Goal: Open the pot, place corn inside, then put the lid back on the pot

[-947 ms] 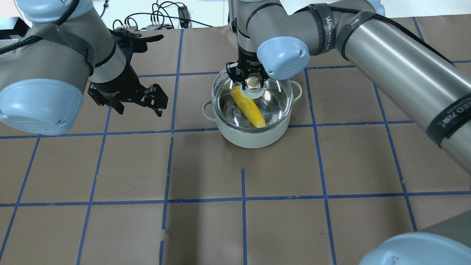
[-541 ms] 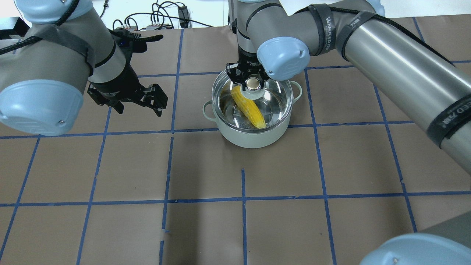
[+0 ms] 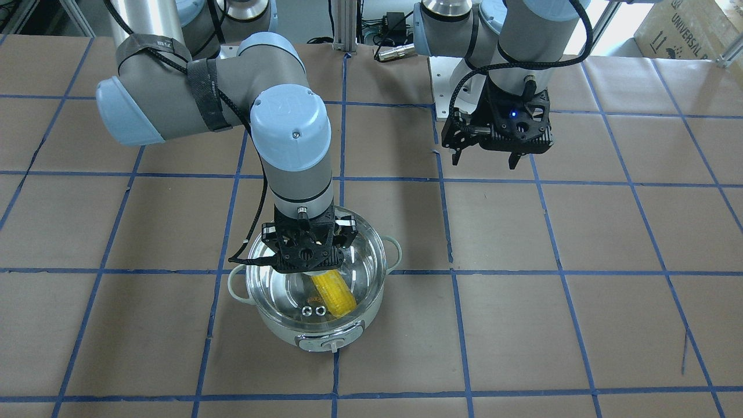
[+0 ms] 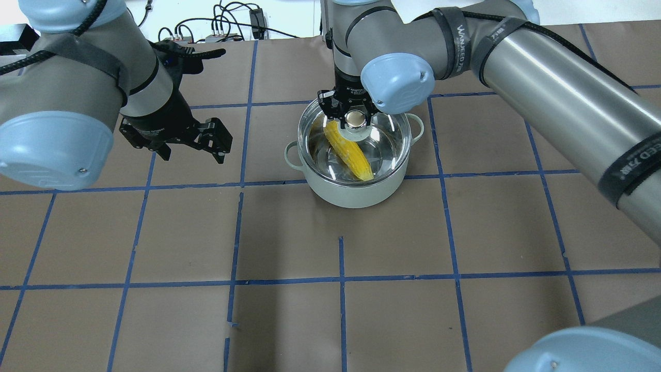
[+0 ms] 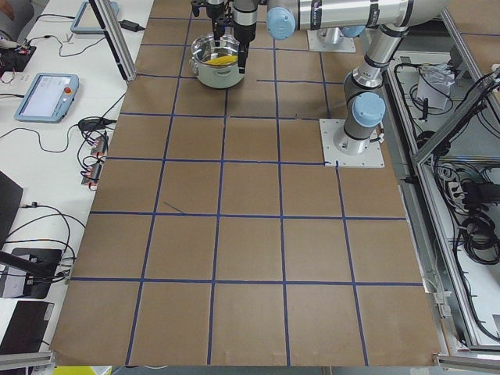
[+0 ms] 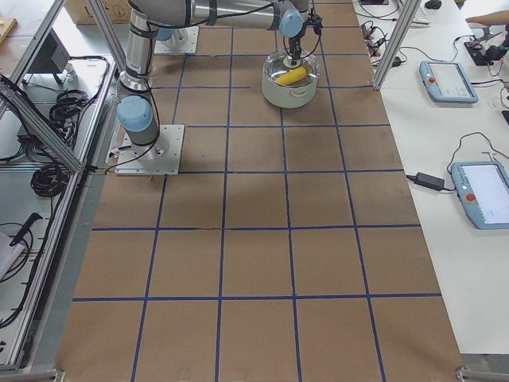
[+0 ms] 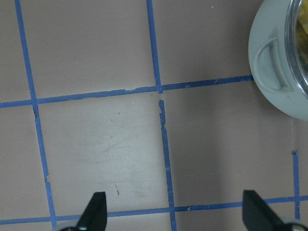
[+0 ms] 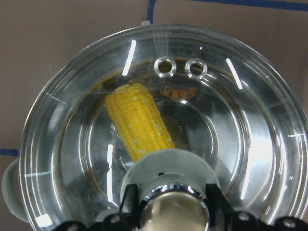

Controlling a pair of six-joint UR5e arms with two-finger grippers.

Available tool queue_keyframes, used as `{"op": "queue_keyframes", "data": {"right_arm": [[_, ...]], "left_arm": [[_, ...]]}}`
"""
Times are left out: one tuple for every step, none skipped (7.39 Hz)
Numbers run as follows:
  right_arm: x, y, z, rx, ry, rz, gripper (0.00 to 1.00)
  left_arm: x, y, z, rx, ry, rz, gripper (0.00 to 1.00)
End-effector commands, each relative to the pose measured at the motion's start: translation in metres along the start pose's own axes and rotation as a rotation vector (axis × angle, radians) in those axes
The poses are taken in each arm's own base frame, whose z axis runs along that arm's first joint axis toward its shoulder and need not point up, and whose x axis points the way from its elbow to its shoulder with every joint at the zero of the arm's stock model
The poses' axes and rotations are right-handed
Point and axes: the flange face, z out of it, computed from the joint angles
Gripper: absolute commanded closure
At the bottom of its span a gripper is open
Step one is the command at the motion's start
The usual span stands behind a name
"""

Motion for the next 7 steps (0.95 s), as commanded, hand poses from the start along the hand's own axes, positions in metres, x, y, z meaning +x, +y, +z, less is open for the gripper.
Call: {"op": "queue_keyframes", "data": {"right_arm": [[0.0002, 0.0002, 0.0009, 0.0, 0.001, -0.001, 0.97], [0.0004, 0.0021, -0.0031, 0.002, -0.001, 0.001, 0.97], [0.0002, 0.0012, -0.002, 0.002, -0.001, 0.001, 0.96], [0.0006, 0.0031, -0.0038, -0.005, 0.001, 0.003, 0.97], [0.0002, -0.0001, -0.0064, 0.001, 0.002, 0.007, 0.97], [0.0004, 0.0014, 0.0008, -0.017, 0.005, 0.009, 0.97], [0.0005, 0.0015, -0.0003, -0.014, 0.004, 0.007, 0.96]], "left_arm": [[-0.0082, -0.0006, 0.0026, -0.006, -0.001, -0.017, 0.0], [-0.0089, -0.0001, 0.0027, -0.006, -0.001, -0.028, 0.0], [-0.0086, -0.0024, 0.0042, 0.002, 0.003, -0.036, 0.0], [-0.0088, -0.0068, 0.0105, -0.009, 0.003, -0.019, 0.0], [-0.0088, -0.0064, 0.0115, -0.012, 0.003, -0.017, 0.0], [-0.0088, -0.0066, 0.0113, -0.01, 0.003, -0.018, 0.0], [-0.0095, -0.0067, 0.0109, -0.012, 0.003, -0.034, 0.0]]}}
